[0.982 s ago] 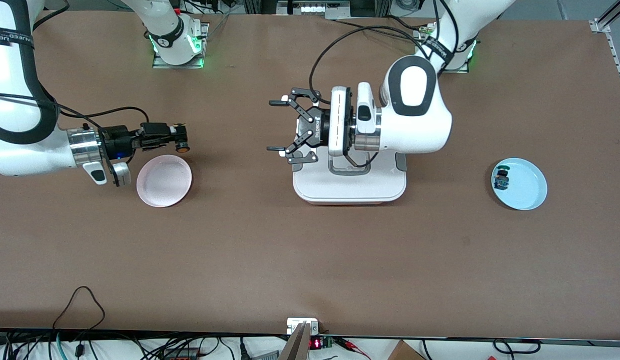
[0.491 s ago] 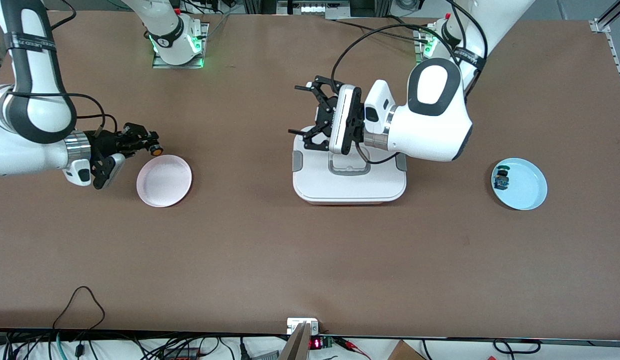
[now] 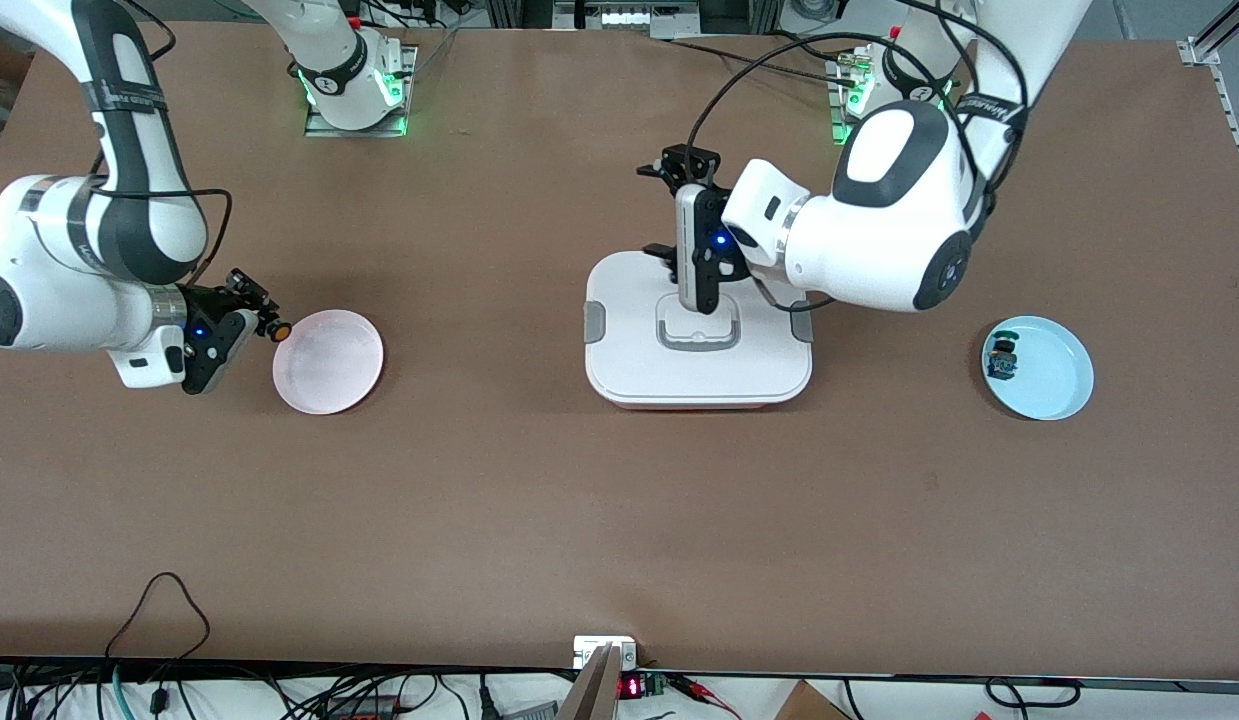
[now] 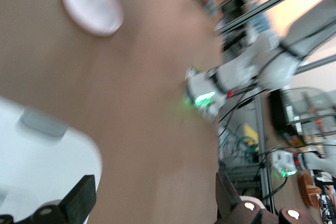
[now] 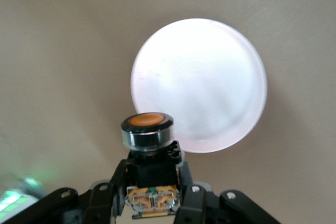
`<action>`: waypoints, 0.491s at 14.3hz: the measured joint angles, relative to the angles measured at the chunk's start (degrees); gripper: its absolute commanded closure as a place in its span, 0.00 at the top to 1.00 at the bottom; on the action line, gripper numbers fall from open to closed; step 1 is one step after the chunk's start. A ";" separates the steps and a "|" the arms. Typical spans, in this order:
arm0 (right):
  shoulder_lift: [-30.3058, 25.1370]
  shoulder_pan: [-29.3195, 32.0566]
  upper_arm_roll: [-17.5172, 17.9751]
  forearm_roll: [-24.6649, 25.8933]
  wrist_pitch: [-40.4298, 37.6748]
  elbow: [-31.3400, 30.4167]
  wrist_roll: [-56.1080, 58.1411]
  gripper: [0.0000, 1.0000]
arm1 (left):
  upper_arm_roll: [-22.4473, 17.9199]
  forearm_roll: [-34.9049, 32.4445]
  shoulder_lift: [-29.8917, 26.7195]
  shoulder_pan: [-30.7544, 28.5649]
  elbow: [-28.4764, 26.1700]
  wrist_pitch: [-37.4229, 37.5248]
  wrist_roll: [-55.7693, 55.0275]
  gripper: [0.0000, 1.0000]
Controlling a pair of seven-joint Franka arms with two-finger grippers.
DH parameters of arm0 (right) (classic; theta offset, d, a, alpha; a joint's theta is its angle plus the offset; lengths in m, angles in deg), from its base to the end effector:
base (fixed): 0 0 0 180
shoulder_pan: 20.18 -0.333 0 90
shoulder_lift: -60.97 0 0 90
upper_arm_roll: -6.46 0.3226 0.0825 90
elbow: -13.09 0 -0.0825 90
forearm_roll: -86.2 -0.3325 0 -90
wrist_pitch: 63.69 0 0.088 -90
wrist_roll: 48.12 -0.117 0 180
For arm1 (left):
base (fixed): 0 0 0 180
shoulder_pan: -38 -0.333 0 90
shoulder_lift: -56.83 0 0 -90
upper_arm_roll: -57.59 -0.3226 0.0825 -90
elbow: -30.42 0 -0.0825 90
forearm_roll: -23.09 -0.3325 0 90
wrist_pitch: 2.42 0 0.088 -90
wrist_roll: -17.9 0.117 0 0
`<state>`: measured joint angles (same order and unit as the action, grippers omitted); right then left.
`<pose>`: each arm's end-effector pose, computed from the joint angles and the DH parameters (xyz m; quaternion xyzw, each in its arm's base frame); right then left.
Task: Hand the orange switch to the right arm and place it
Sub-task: 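Move the switch over the white plate while the left gripper withdraws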
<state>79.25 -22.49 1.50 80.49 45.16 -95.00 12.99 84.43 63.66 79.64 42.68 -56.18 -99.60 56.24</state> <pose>0.5450 -0.0143 0.3453 -0.8732 -0.4623 0.1124 0.1057 0.5063 -0.3364 0.4901 0.7836 -0.4496 -0.0559 0.4251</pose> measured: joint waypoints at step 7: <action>0.18 -2.94 0.14 2.12 19.13 -8.56 13.36 0.00 | -0.11 -37.54 -0.81 -0.28 6.51 10.30 -19.30 1.00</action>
<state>79.43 -25.43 1.63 82.61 64.30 -103.56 26.35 84.32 26.12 78.83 42.40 -49.67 -89.30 36.94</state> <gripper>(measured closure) 0.586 0.000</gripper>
